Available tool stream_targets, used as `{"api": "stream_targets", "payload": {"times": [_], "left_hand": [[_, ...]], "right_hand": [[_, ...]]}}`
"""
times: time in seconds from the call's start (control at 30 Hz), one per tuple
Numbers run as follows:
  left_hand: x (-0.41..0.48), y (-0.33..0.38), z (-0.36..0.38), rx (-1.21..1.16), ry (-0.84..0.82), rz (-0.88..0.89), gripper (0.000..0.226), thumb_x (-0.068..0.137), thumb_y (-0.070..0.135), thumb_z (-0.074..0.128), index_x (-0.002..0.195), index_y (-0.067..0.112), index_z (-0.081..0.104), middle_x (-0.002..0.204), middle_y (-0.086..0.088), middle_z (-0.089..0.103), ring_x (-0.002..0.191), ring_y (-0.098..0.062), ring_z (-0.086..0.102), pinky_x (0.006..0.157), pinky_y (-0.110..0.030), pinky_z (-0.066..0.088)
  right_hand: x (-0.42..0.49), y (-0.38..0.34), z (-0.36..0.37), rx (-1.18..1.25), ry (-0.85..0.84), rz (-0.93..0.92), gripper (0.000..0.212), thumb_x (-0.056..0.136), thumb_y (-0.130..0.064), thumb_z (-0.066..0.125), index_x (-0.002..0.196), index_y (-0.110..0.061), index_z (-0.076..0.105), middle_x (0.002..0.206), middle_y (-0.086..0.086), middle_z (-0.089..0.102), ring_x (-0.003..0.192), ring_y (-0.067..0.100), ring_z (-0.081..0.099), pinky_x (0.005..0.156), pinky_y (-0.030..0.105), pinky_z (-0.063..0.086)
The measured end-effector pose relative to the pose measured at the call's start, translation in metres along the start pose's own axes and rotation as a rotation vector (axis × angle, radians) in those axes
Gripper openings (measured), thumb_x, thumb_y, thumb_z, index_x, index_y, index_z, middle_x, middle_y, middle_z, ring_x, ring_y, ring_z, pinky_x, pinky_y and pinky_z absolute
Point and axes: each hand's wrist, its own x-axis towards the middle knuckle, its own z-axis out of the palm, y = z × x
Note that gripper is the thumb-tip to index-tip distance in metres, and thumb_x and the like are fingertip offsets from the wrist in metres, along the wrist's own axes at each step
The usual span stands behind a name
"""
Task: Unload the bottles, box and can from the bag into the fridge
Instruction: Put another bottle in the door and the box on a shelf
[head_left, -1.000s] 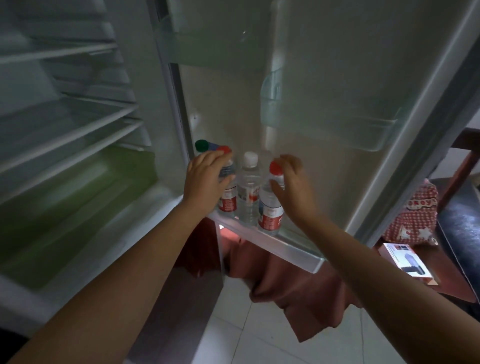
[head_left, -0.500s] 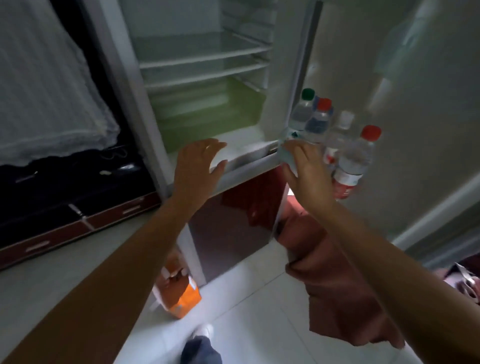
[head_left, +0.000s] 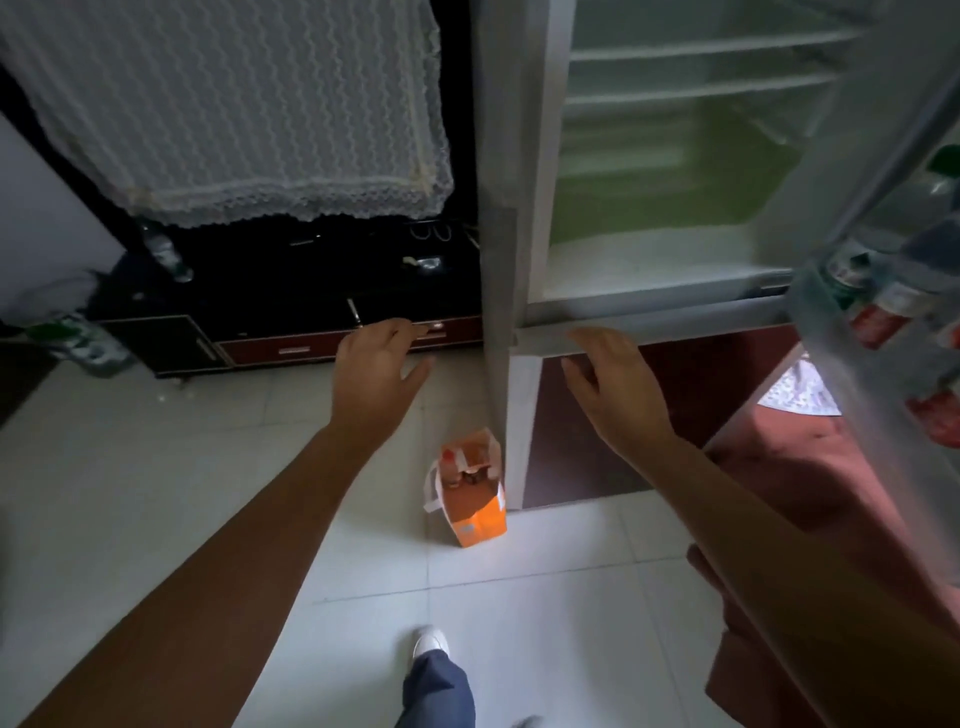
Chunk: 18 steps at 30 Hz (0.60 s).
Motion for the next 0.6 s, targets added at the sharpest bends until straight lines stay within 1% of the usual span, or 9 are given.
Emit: {"api": "stream_targets", "payload": {"times": [0.07,0.1,0.2,0.27,0.43,0.53,0.6], "left_hand": [[-0.010,-0.017,0.002,0.007,-0.021,-0.030,0.045,0.081,0.038,0.043,0.111,0.008,0.061,0.106,-0.014,0.066,0.098,-0.032,0.060,0.087,-0.045,0.044],[-0.014,-0.025,0.004,0.020,-0.034,-0.035,0.045,0.082,0.039,0.043,0.112,0.008,0.060,0.107,-0.014,0.065,0.098,-0.032,0.060,0.088,-0.044,0.044],[-0.018,-0.048,0.014,0.040,-0.033,-0.055,0.038,0.084,0.029,0.059,0.114,0.006,0.058,0.109,-0.016,0.065,0.099,-0.033,0.060,0.088,-0.046,0.044],[-0.018,-0.058,0.022,0.016,-0.054,-0.095,0.040,0.084,0.025,0.063,0.118,0.005,0.056,0.114,-0.017,0.063,0.104,-0.034,0.059,0.092,-0.046,0.043],[-0.015,-0.079,0.044,-0.099,-0.139,-0.167,0.042,0.087,0.024,0.059,0.125,0.008,0.051,0.127,-0.015,0.056,0.118,-0.030,0.051,0.102,-0.043,0.036],[-0.011,-0.099,0.063,-0.133,-0.201,-0.186,0.041,0.088,0.024,0.058,0.126,0.010,0.050,0.129,-0.012,0.055,0.119,-0.027,0.050,0.103,-0.039,0.035],[-0.006,-0.112,0.080,-0.142,-0.242,-0.195,0.040,0.088,0.024,0.057,0.126,0.011,0.050,0.129,-0.011,0.056,0.118,-0.026,0.051,0.103,-0.038,0.035]], "right_hand": [[0.001,-0.007,0.015,0.018,-0.065,0.010,0.037,0.092,-0.022,0.048,0.123,-0.003,0.052,0.125,0.017,0.056,0.120,0.031,0.049,0.101,0.035,0.036],[0.001,-0.010,0.022,0.030,-0.081,-0.001,0.038,0.091,-0.025,0.046,0.122,-0.003,0.053,0.124,0.018,0.057,0.119,0.032,0.050,0.101,0.035,0.036],[0.004,-0.014,0.041,0.068,-0.125,-0.012,0.039,0.088,-0.025,0.044,0.117,-0.003,0.056,0.119,0.018,0.060,0.115,0.033,0.054,0.099,0.033,0.036],[0.008,-0.014,0.053,0.072,-0.153,0.015,0.039,0.089,-0.026,0.045,0.119,-0.004,0.055,0.122,0.017,0.059,0.118,0.031,0.052,0.101,0.036,0.038],[0.016,-0.012,0.086,0.078,-0.205,0.088,0.035,0.091,-0.020,0.051,0.122,-0.005,0.053,0.125,0.016,0.058,0.119,0.029,0.051,0.104,0.035,0.036],[0.018,-0.012,0.109,0.092,-0.239,0.160,0.038,0.091,-0.029,0.048,0.122,-0.007,0.053,0.125,0.014,0.059,0.118,0.029,0.053,0.104,0.042,0.041],[0.019,-0.011,0.126,0.094,-0.253,0.200,0.045,0.088,-0.035,0.041,0.122,-0.009,0.053,0.126,0.012,0.058,0.119,0.028,0.052,0.103,0.042,0.042]]}}
